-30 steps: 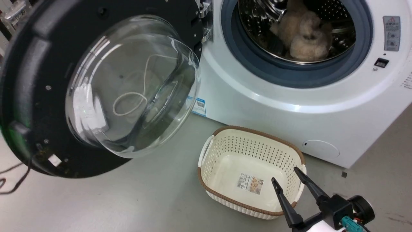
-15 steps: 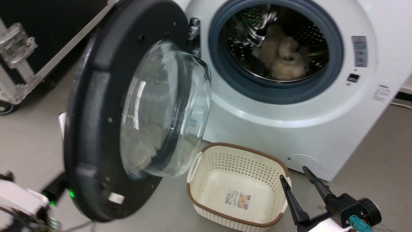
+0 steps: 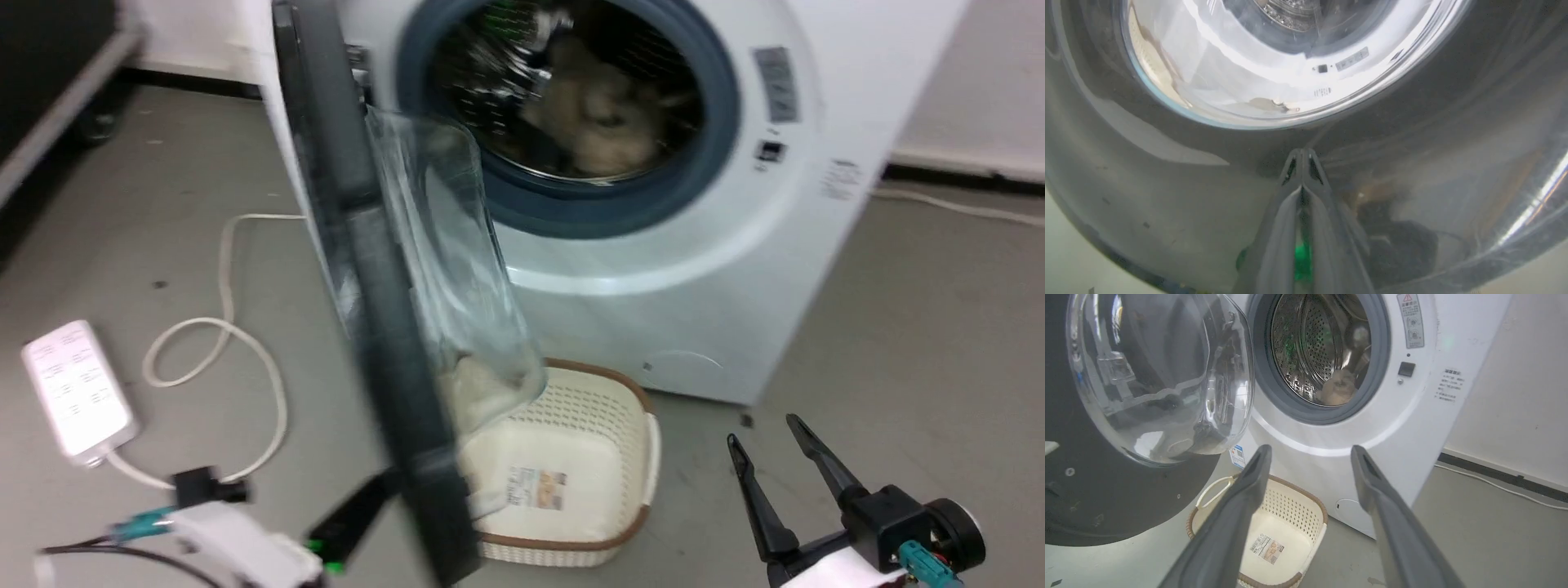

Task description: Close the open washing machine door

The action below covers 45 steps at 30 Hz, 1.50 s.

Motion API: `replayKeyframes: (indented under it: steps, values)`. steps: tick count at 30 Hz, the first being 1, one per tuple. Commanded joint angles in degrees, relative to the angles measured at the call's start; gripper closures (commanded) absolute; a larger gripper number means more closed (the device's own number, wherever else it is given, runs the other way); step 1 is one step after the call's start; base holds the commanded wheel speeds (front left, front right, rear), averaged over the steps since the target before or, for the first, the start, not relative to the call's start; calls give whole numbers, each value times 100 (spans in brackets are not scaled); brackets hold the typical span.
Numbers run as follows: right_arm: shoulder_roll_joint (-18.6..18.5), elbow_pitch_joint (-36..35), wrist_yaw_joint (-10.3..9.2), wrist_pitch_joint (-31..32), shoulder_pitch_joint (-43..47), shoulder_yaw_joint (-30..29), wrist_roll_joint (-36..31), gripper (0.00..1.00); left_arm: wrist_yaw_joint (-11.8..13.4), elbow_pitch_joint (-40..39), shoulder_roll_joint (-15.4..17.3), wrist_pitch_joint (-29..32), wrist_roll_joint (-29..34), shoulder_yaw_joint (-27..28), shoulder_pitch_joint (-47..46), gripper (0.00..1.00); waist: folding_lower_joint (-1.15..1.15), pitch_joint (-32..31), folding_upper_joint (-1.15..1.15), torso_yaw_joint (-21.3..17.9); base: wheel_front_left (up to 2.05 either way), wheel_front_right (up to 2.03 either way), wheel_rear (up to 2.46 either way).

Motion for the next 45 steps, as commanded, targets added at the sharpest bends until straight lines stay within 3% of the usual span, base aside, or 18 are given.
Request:
replayKeyframes:
  steps: [1, 10, 16, 22, 30, 37, 39, 40, 45]
  values:
    - [15, -19, 5, -26, -64, -8, -47, 0, -20, 15, -36, -87, -70, -223, -6, 100, 0, 202, 0, -358, 0, 0, 0]
    - [32, -58, 5, -26, -304, -33, -72, 0, -52, 851, -37, -1540, -475, -1193, -911, 100, 0, 716, 0, -1543, 0, 0, 0]
    - [51, -83, 5, -26, -413, -13, 11, 0, -95, 1398, -37, -2268, -721, -1477, -1806, 100, 0, 1041, 0, -2320, 0, 0, 0]
    - [59, -89, 5, -26, -475, 46, 193, 0, -118, 2070, -38, -2948, -833, -1555, -2804, 100, 0, 1272, 0, -2824, 0, 0, 0]
    - [60, -98, 5, -26, -547, 131, 339, 0, -308, 3285, -38, -3694, -1122, -1579, -3873, 100, 0, 1365, 0, -2996, 0, 0, 0]
    - [60, -159, 5, -26, -489, 47, 299, 0, -634, 3784, -29, -3834, -964, -1850, -3921, 100, 0, 1139, 0, -2632, 0, 0, 0]
    - [60, -177, 5, -26, -441, 18, 257, 0, -670, 3673, 5, -3879, -802, -1973, -3745, 27, 0, 1020, 0, -2458, 0, 0, 0]
    - [60, -191, 5, -26, -413, 4, 240, 0, -678, 3565, 40, -3921, -704, -2039, -3622, 0, 0, 954, 0, -2365, 0, 0, 0]
    - [61, -277, 5, -26, -264, -94, 152, 0, -684, 2513, 554, -4448, 190, -2532, -2787, 0, 0, 645, 0, -1855, 0, 0, 0]
